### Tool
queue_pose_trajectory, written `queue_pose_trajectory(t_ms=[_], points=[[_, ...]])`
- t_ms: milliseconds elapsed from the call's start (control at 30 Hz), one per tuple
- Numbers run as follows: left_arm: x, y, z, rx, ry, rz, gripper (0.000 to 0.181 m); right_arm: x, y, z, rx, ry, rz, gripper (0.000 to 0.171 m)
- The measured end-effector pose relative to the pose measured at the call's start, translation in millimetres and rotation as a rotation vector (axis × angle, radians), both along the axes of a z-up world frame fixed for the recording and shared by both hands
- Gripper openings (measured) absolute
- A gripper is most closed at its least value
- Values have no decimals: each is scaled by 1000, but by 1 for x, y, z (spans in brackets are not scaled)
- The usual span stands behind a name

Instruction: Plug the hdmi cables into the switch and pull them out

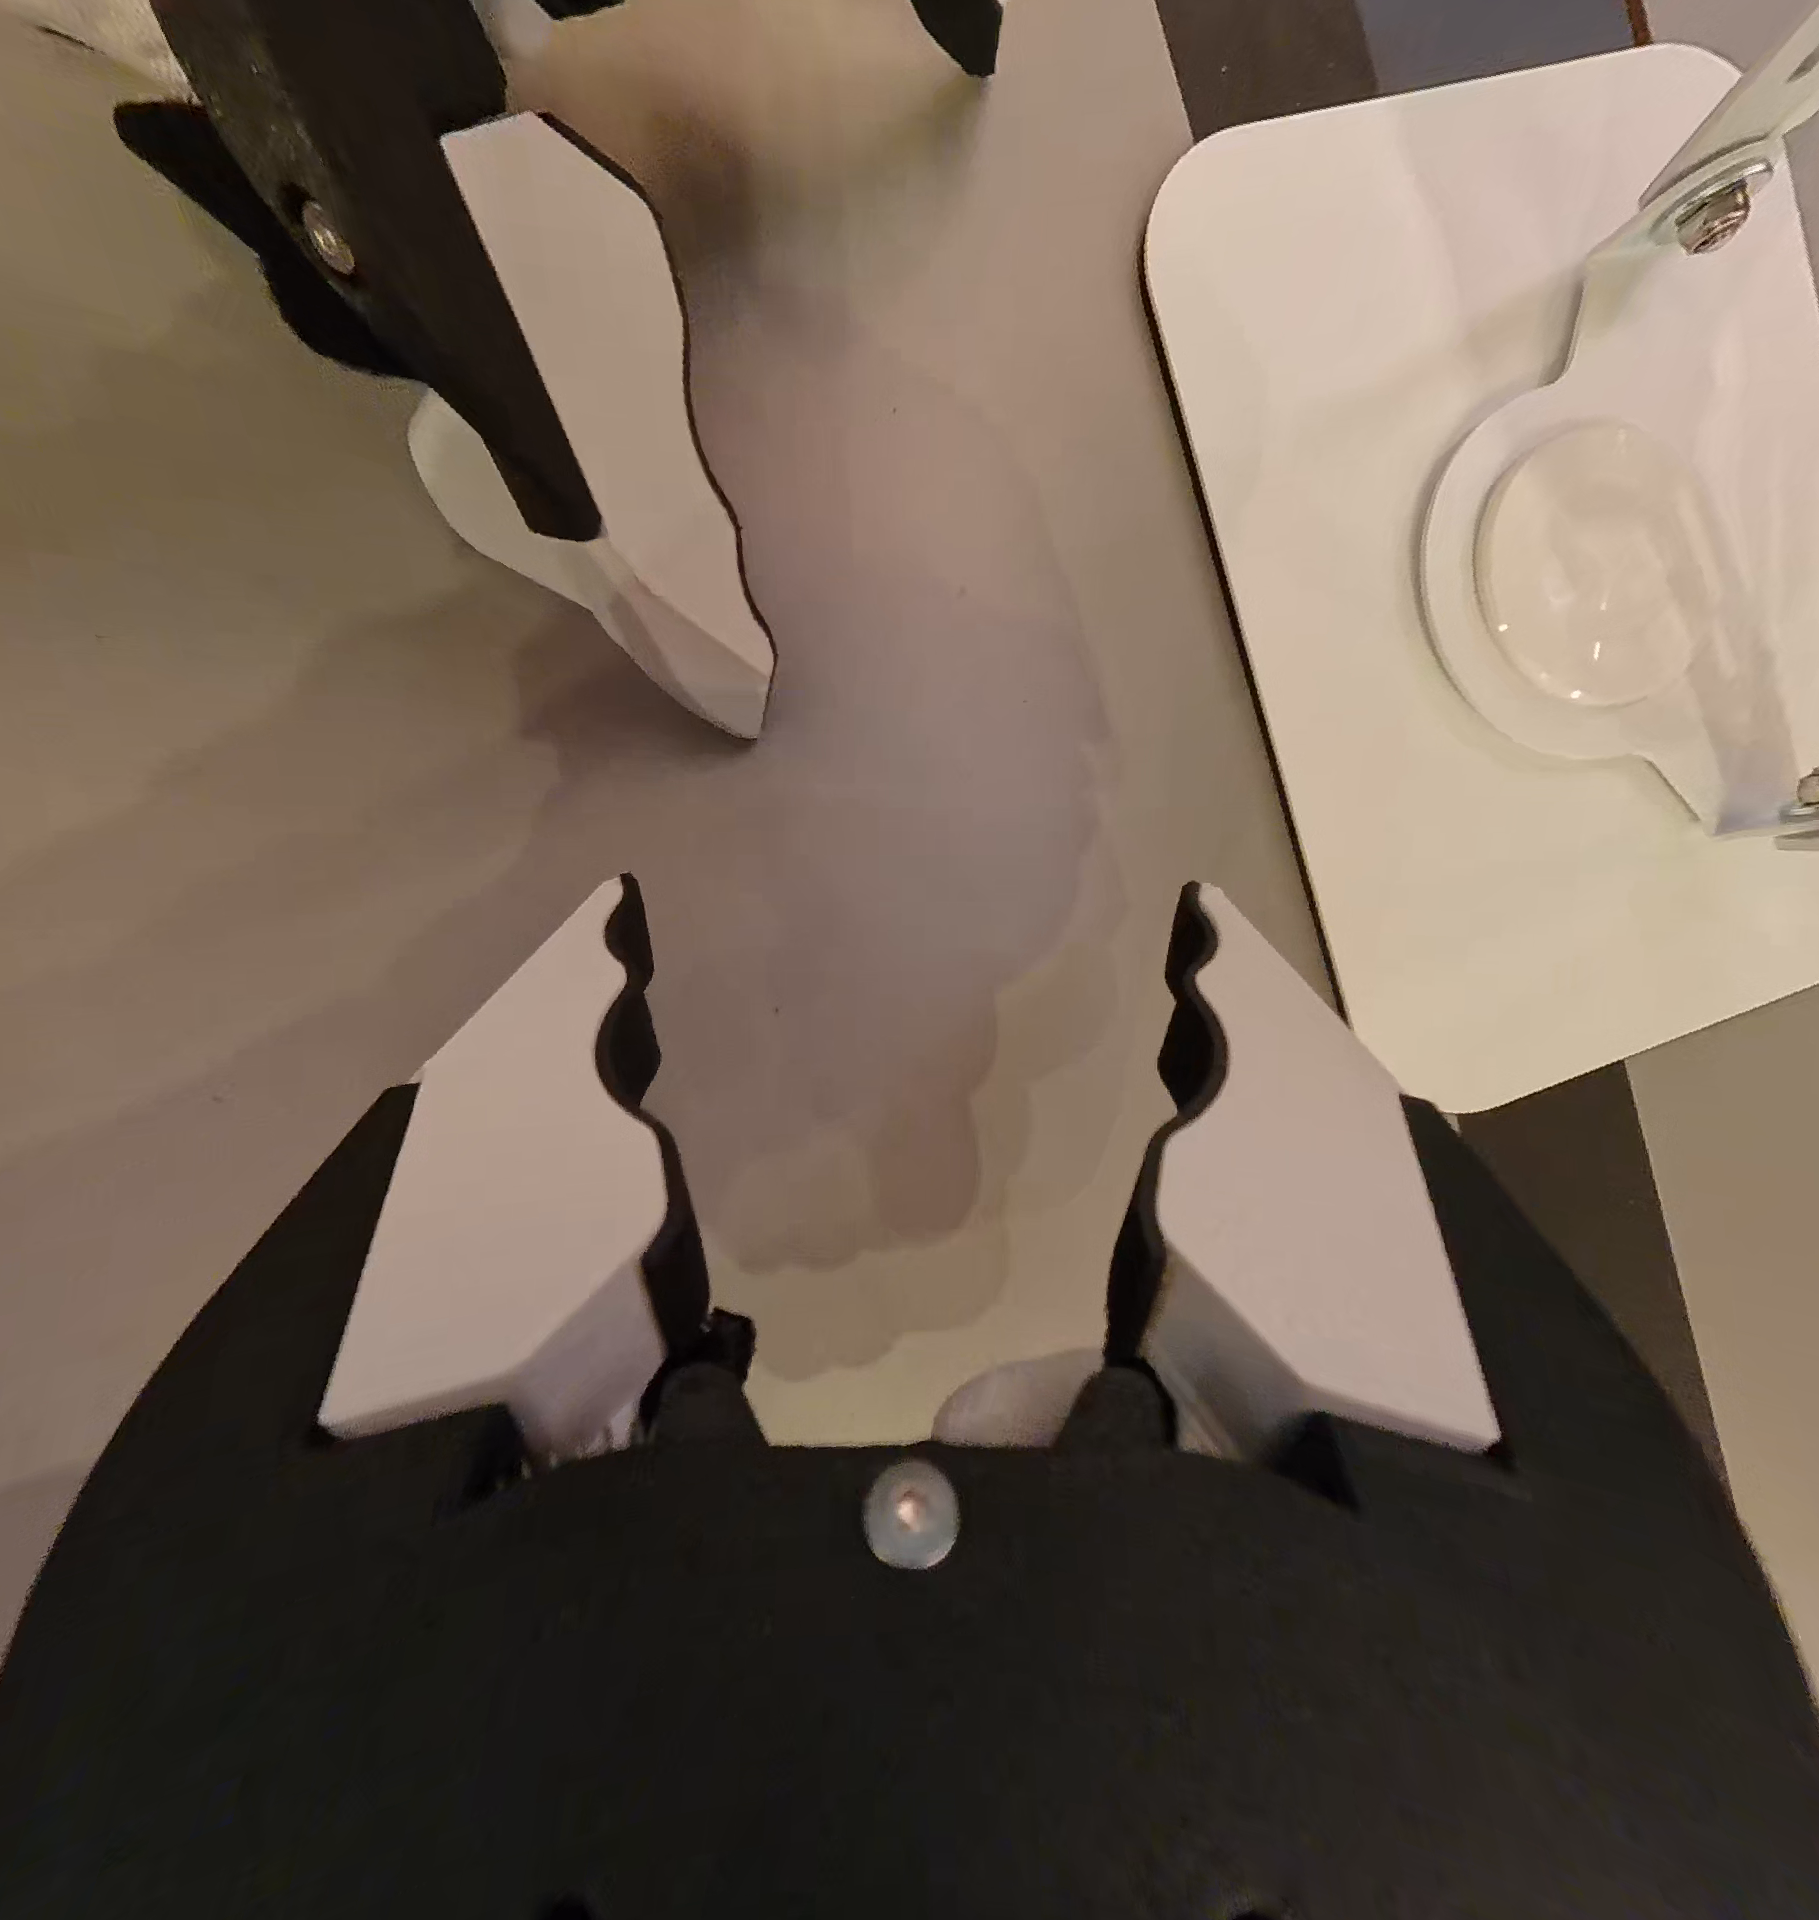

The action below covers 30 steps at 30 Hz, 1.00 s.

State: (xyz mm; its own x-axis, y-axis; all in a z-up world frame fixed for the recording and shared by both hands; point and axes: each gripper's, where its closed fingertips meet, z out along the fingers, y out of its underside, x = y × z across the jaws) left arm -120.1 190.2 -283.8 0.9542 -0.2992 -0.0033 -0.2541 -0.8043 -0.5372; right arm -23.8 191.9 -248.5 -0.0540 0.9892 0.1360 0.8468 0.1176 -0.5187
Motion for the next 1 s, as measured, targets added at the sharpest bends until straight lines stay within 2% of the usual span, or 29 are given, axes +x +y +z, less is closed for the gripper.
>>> queue_pose_trajectory(t_ms=[100,400,533,567,1000], points=[[2,5,1,82,-32,-99,146,1,1,3,2,13,-3,96],[16,-10,1,80,-40,-209,146,6,8,16,14,56,-33,96],[47,-38,1,76,-53,-541,146,6,8,24,34,69,-30,97],[48,-39,1,79,-54,-568,146,5,8,25,40,69,-28,96],[50,-33,1,51,-35,-588,146,4,5,27,43,74,-13,97]])
